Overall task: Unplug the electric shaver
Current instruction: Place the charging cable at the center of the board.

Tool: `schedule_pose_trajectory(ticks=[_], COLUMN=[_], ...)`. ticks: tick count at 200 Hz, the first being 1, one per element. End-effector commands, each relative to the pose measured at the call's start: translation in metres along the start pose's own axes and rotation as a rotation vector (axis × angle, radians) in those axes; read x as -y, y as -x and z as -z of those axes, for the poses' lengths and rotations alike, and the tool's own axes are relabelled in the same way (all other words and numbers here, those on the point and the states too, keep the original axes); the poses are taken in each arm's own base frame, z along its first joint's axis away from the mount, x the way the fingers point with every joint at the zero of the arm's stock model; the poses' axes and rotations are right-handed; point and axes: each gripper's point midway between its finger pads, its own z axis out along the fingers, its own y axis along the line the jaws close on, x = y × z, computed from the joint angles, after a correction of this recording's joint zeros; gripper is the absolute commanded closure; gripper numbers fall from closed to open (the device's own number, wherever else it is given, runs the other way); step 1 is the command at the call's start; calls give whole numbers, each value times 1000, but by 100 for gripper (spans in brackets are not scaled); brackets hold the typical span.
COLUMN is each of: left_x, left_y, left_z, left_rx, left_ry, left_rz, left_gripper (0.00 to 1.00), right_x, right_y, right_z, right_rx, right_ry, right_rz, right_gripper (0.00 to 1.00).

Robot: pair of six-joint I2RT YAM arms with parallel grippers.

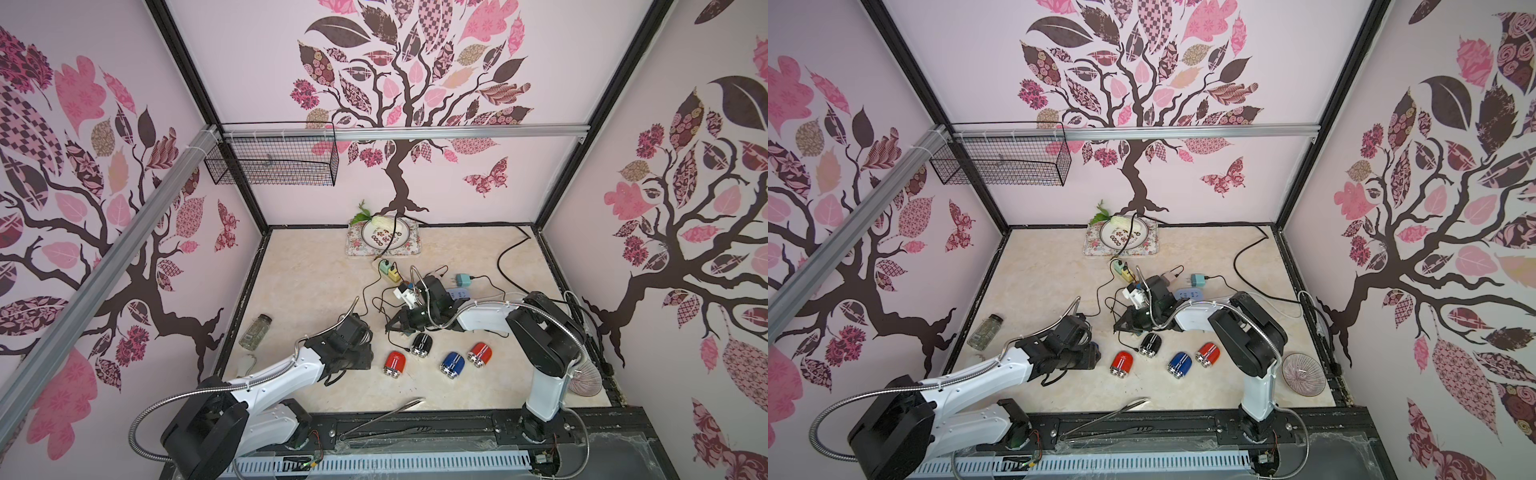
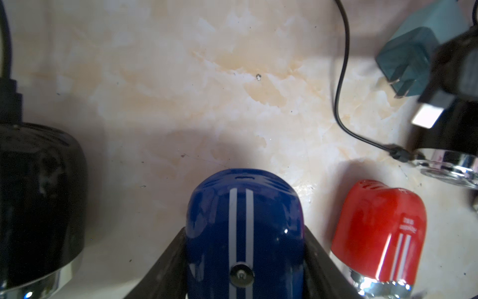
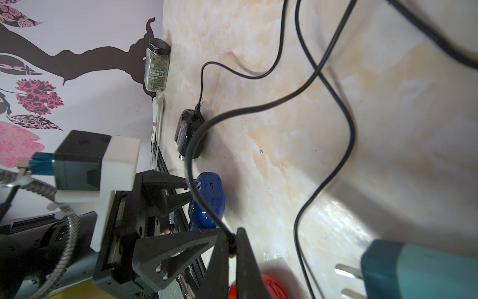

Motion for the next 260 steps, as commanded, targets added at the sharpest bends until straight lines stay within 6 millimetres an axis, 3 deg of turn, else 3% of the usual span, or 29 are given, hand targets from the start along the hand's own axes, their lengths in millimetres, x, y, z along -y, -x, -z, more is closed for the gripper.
schedule_pose_trajectory(ticks=[1,101,154,188,240,260], left_x=[14,17,15,15,15,14], left_y=[15,8,7,7,5,3], left_z=[5,-4,-5,-6,-11,-12], left_rx=[18,-41,-45,-51,-67,-76], left_ry=[-27,47,66,83,102,116], left_rz=[-5,-70,-82,-91,-97,-99], left_gripper=[100,100,91,78,77,72], right_x=[2,8,13,12,13,13], right_y=[-4,-13,-15,-15,-15,-16], right_z=[-9,-22,-22,-23,-23,-24], right_rx=[-23,-63,-70,-70,-68,-68], right_ry=[5,-22,-46,-44,-49,-50], right_rz=[-5,-11,-12,-9,-5,-5], right_gripper=[99,96,93,93,93,93])
